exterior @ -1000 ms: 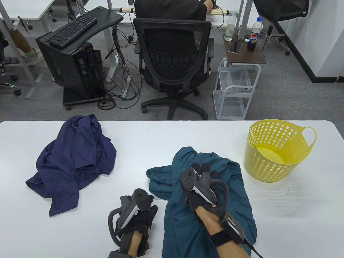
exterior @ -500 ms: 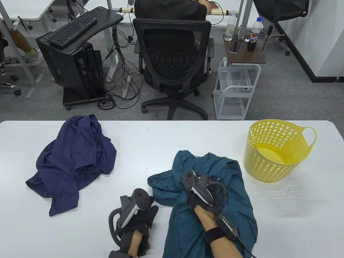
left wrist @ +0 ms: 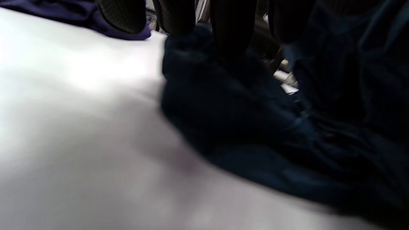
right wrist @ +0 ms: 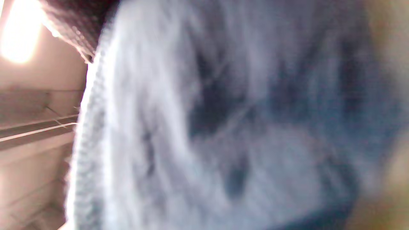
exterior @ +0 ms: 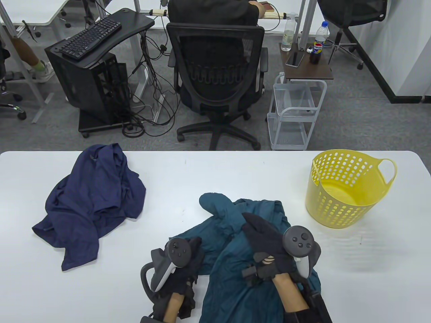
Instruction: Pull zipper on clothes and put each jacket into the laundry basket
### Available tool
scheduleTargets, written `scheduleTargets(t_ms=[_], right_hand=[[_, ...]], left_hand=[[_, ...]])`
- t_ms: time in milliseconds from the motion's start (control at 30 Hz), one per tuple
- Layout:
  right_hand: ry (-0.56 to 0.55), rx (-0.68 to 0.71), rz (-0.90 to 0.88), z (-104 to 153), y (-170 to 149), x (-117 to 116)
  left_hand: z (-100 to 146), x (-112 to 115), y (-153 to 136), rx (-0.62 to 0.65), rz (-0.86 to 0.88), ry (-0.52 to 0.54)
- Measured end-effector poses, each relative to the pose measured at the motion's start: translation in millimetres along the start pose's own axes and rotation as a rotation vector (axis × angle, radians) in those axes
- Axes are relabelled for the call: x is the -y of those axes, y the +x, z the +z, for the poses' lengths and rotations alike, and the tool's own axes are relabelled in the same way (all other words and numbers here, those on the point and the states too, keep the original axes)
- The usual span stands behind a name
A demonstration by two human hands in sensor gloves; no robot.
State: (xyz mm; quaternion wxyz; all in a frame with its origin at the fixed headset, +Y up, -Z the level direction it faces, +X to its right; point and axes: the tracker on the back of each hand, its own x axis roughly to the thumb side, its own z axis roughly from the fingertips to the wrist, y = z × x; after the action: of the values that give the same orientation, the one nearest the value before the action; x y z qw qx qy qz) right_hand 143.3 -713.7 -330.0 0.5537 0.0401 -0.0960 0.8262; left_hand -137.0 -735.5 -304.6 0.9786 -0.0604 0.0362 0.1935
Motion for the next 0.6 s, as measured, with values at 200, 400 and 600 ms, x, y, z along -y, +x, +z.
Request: scheduleTargets(t_ms=[200,400,600], right_hand=[[0.130,0.064,-0.104,13.9,-14.0,-21.8],[0.253,0.155,-0.055,28.1,-9.7,-39.4],[0.400,0.226,0.186,38.8,-5.9,-62.0]], left_hand=[[6.9,5.9,18.6,0.065,0.143,-0.051],[-0.2,14.7,10.9,-0.013,0.053,-0.023],[-10.4,12.7,-11.3,-0.041,0.140,-0.051]])
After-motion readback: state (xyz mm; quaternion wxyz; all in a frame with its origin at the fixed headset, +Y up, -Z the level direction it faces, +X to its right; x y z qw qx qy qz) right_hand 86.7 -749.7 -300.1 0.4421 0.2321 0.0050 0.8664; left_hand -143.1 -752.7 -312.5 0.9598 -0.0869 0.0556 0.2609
